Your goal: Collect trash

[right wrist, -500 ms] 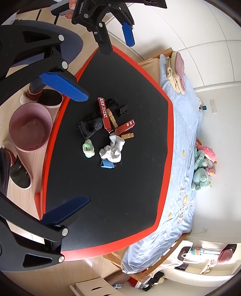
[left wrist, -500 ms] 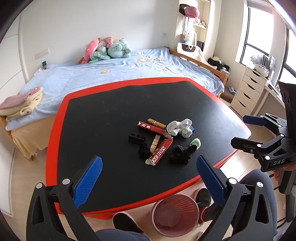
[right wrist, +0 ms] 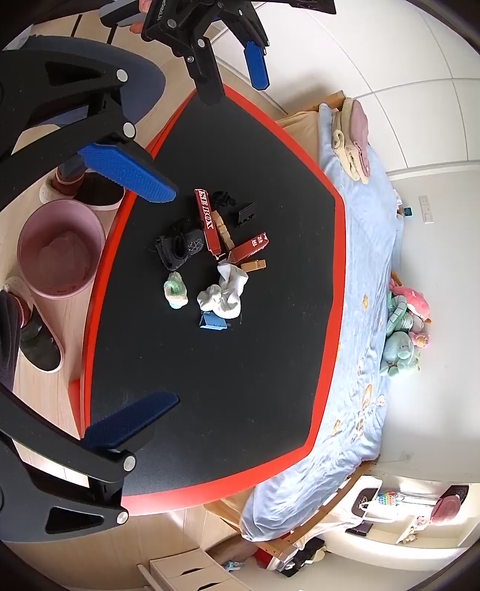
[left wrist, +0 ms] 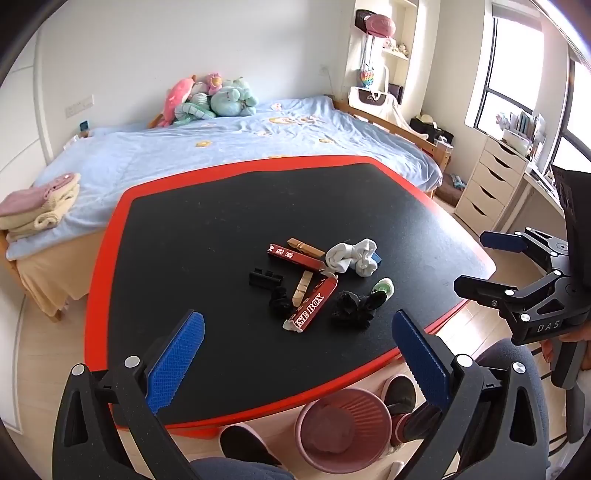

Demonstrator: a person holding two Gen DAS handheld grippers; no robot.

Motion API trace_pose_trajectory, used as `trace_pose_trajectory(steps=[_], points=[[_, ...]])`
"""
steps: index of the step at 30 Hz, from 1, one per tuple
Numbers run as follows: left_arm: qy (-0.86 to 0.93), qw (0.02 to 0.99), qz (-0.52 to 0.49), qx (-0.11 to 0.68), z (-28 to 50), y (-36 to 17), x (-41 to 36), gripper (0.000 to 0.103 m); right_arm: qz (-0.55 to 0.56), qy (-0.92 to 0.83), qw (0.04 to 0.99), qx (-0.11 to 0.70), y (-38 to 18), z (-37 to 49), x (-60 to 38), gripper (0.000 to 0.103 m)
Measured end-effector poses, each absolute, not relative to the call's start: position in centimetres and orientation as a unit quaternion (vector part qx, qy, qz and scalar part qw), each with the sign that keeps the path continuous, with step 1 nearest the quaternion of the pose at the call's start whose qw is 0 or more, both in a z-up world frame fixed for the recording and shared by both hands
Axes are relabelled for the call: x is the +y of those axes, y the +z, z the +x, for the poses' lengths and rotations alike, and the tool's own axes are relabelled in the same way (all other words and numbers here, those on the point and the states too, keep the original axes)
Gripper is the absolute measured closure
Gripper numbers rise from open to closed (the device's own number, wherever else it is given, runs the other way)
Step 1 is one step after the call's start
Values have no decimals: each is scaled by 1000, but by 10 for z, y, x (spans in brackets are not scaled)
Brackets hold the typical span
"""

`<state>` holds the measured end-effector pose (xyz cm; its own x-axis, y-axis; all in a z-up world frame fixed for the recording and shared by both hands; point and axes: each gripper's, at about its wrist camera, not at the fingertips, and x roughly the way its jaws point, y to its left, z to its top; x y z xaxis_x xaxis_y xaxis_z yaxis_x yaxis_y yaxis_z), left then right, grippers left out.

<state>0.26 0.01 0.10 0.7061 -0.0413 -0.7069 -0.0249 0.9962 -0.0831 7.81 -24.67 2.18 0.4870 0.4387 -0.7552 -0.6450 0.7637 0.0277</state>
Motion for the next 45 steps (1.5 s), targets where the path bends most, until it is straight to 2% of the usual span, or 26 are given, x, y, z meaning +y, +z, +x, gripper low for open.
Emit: trace_pose_trajectory(steps=[45], points=[[0, 920, -50, 388, 4, -9, 7, 6, -135, 337, 838, 407, 12, 77, -240, 3]])
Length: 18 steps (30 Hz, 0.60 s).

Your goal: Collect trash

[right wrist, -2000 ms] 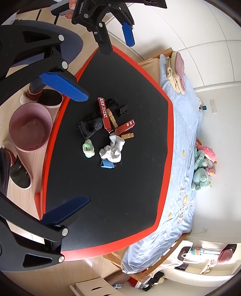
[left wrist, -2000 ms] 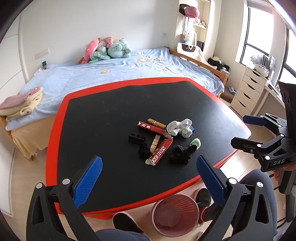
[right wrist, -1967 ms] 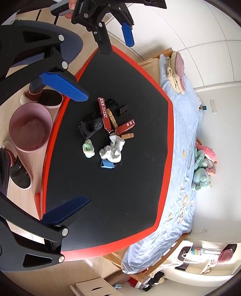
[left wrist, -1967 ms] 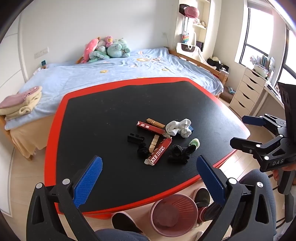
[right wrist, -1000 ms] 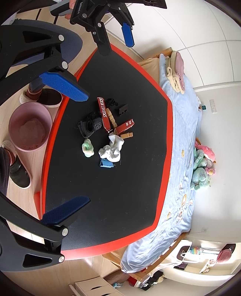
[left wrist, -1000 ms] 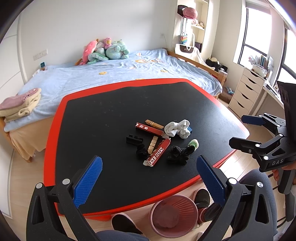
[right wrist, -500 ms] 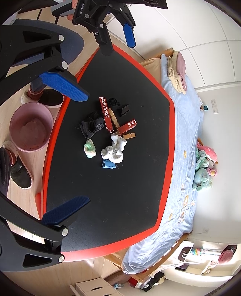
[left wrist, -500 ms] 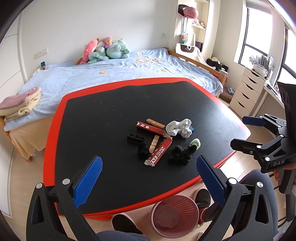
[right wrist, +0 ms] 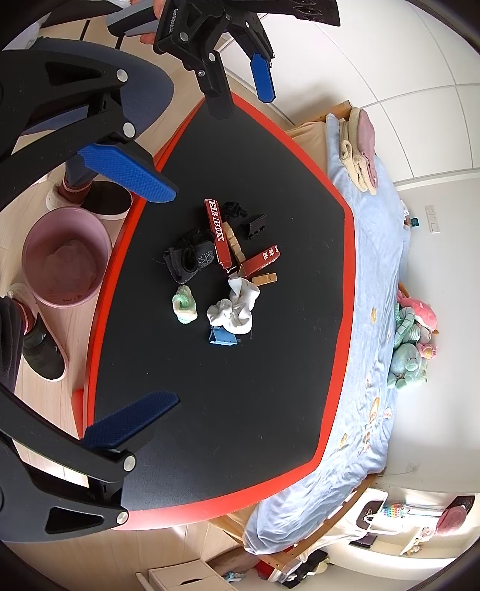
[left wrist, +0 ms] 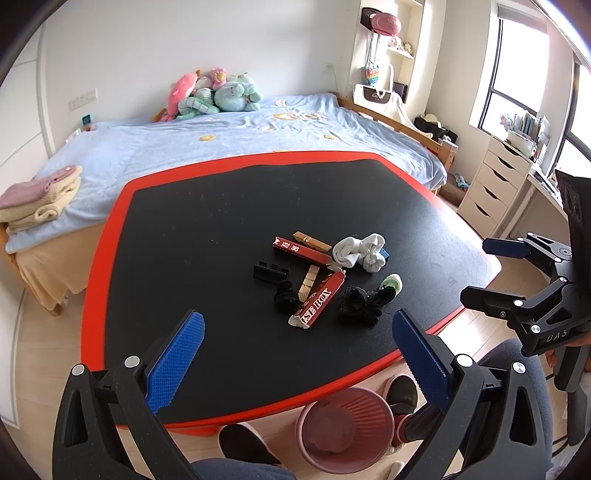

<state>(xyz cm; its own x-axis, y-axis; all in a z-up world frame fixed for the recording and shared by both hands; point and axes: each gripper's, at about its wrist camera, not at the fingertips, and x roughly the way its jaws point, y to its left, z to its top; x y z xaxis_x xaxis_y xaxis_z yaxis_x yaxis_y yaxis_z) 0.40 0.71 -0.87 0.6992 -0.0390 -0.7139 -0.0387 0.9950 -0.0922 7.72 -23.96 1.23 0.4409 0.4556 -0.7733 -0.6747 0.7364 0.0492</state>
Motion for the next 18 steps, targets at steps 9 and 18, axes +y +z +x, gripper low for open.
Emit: trace_pose_trajectory(steps=[9, 18], points=[[2, 915, -62, 398, 11, -15, 13, 6, -137, 345, 831, 413, 6, 81, -233, 3], [4, 904, -73, 421, 31, -32, 23, 6, -145, 360, 818, 424, -11, 91, -219, 3]])
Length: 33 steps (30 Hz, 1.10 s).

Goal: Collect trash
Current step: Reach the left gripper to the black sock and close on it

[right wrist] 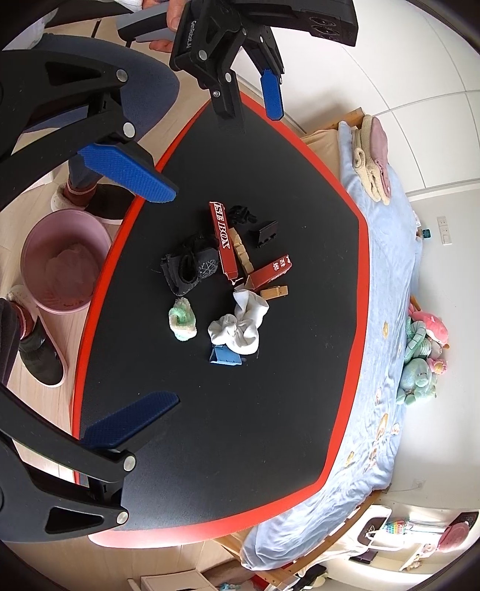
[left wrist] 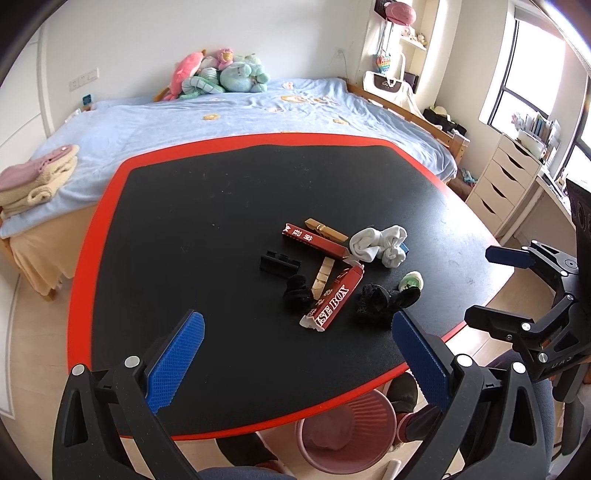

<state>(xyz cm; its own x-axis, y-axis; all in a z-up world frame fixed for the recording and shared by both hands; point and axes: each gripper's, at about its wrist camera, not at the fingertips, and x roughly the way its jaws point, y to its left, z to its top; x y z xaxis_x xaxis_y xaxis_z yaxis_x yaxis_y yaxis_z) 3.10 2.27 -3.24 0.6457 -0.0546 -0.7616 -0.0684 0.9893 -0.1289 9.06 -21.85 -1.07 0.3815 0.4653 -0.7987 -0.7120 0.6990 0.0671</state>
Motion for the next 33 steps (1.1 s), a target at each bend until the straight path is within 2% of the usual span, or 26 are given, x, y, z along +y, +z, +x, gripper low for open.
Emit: trace_pose_trajectory(steps=[9, 11, 16, 18, 25, 31, 33], points=[[-3, 886, -91, 456, 65, -57, 31, 6, -151, 384, 801, 434, -26, 103, -202, 4], [-6, 883, -92, 461, 72, -62, 31, 6, -153, 390, 795, 439, -30, 106, -199, 18], [-13, 877, -95, 472, 83, -75, 30, 7, -153, 401, 784, 449, -41, 111, -192, 27], [-17, 872, -97, 479, 87, -80, 30, 19, -151, 404, 781, 452, -44, 113, -190, 33], [-21, 863, -104, 493, 95, -94, 33, 31, -149, 408, 775, 459, -52, 118, -189, 55], [-25, 861, -110, 496, 99, -100, 35, 50, -145, 413, 771, 462, -58, 121, -187, 67], [-24, 861, -105, 498, 99, -100, 34, 64, -143, 415, 771, 462, -59, 122, -187, 72]])
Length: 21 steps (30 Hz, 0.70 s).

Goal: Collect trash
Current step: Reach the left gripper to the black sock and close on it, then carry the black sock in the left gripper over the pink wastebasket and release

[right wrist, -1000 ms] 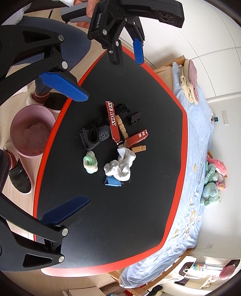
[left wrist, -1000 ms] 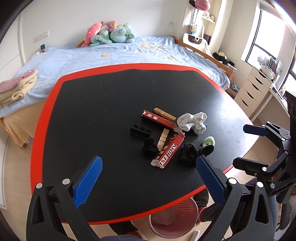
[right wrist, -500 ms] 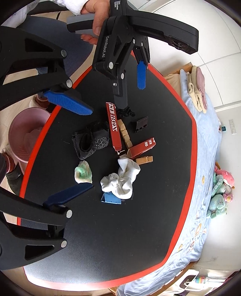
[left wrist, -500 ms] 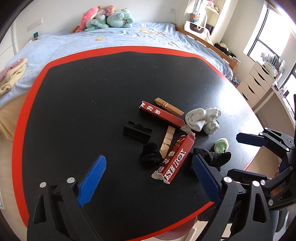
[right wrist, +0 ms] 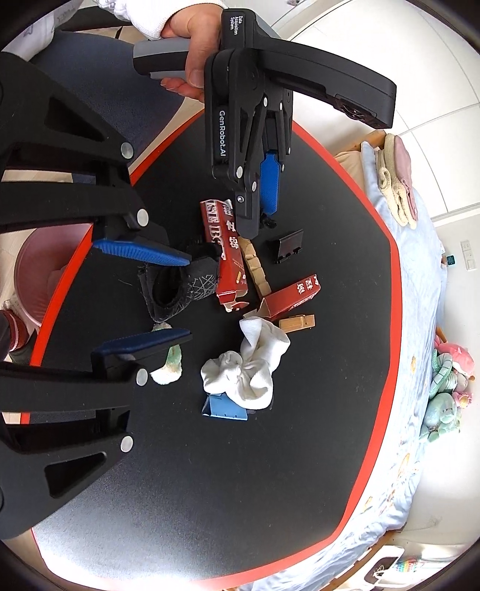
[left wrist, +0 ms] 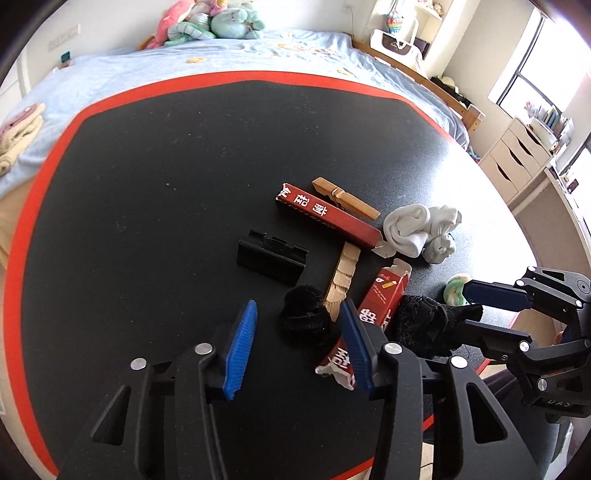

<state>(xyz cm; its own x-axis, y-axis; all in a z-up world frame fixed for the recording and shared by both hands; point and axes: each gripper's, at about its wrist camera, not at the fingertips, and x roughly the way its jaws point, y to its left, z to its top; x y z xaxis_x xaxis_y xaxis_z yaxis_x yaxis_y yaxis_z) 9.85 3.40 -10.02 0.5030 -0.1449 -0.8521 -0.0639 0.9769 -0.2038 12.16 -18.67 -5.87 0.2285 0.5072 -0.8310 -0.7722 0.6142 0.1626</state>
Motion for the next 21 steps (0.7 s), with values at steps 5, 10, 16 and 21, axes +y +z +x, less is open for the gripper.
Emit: trace_pose_trajectory(steps=[5, 10, 16, 21], points=[[-25, 860, -105, 499, 99, -100, 35, 82, -136, 421, 769, 461, -58, 122, -187, 80], [-26, 864, -102, 493, 98, -96, 32, 83, -131, 421, 772, 458, -55, 122, -189, 99], [-24, 870, -101, 482, 90, -86, 30, 83, -125, 421, 775, 454, -51, 118, -189, 101], [-25, 877, -94, 470, 79, -71, 24, 83, -122, 421, 781, 445, -38, 112, -193, 101]])
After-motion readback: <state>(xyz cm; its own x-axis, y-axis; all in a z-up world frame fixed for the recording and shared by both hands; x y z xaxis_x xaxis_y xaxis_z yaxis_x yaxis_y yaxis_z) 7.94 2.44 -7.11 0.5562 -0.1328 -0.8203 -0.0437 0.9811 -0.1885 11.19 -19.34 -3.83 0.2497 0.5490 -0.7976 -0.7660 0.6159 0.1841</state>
